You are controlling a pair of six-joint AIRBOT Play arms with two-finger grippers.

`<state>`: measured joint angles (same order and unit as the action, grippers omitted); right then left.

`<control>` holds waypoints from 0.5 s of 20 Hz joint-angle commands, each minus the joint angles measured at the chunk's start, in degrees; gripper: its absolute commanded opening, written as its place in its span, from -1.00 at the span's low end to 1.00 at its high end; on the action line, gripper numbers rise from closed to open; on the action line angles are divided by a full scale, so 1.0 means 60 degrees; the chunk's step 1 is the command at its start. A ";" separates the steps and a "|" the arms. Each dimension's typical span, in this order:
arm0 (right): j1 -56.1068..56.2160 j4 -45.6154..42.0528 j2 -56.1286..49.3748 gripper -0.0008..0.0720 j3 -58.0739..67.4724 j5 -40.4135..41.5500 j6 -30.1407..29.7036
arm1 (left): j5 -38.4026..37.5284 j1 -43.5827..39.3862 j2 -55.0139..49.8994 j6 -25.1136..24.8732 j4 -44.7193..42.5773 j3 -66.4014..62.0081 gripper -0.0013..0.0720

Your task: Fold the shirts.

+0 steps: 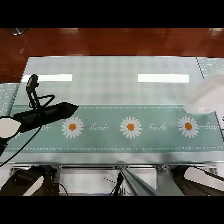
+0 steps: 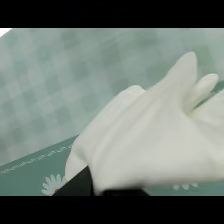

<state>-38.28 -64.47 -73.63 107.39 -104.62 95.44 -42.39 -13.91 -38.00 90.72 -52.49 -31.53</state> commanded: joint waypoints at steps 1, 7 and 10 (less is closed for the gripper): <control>-0.1279 -0.1206 0.1399 -0.91 -0.2051 -0.0280 -0.0182 | 0.0211 -0.0007 -0.0007 0.0004 -0.0004 0.0004 -0.89; -0.3373 -0.5016 0.4248 -0.90 -0.6175 -0.0157 0.0091 | 0.0889 -0.0029 -0.0007 0.0029 0.0306 0.0004 -0.89; -0.3599 -0.6320 0.5060 -0.77 -0.7315 0.0124 0.0466 | 0.0787 -0.0284 -0.0007 -0.0102 0.0321 0.0004 -0.89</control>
<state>-57.19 -91.42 -48.56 71.05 -105.10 96.12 -38.00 -14.68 -38.00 90.67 -51.20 -31.53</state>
